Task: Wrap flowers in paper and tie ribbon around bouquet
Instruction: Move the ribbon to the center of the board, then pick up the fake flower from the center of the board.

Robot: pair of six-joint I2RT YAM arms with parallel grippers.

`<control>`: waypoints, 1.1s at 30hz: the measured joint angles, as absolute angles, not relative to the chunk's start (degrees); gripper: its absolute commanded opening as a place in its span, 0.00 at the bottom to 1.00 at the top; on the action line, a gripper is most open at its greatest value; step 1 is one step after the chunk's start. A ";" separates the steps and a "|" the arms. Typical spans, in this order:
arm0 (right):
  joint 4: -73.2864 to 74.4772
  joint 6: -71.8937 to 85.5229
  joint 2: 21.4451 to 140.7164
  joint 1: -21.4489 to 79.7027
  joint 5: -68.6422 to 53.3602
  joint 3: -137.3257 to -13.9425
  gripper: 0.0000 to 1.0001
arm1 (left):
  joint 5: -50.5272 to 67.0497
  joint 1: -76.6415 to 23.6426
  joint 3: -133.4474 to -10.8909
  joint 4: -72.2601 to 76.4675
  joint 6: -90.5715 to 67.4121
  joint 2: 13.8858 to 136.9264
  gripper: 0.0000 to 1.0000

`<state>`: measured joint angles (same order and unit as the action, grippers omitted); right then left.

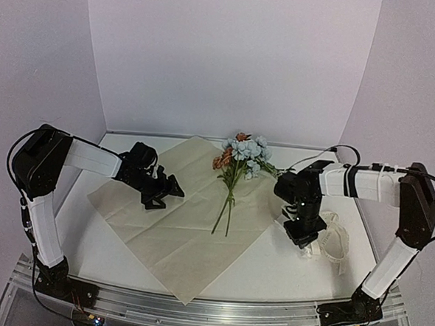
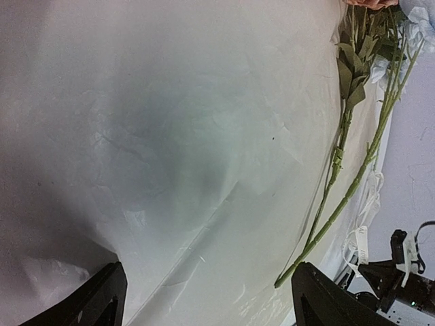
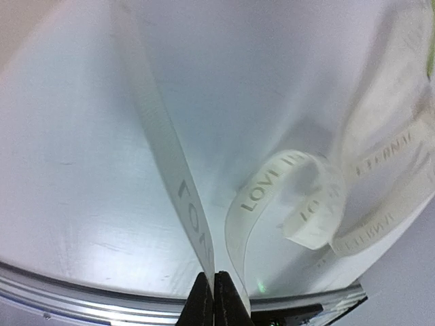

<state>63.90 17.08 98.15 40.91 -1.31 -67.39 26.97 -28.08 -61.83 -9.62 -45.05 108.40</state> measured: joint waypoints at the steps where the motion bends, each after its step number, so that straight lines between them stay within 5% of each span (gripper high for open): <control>1: 64.67 18.24 97.39 39.40 -0.31 -65.75 0.00 | 27.06 -28.08 -61.74 -9.34 -45.07 108.40 0.87; 5: 66.99 23.23 95.10 33.65 3.80 -60.34 0.09 | 27.31 -28.06 -61.48 -8.66 -45.08 108.40 0.87; 13: 69.83 27.58 85.59 30.94 7.98 -58.14 0.77 | 27.68 -27.97 -61.45 -8.49 -44.97 108.38 0.88; 18: 69.41 21.54 87.19 29.21 5.37 -68.34 0.78 | 28.06 -27.92 -61.47 -8.77 -44.78 108.27 0.88; 33: 56.48 -1.42 126.86 16.50 -11.69 -109.68 0.64 | 28.60 -27.92 -63.80 -13.68 -42.91 107.94 0.87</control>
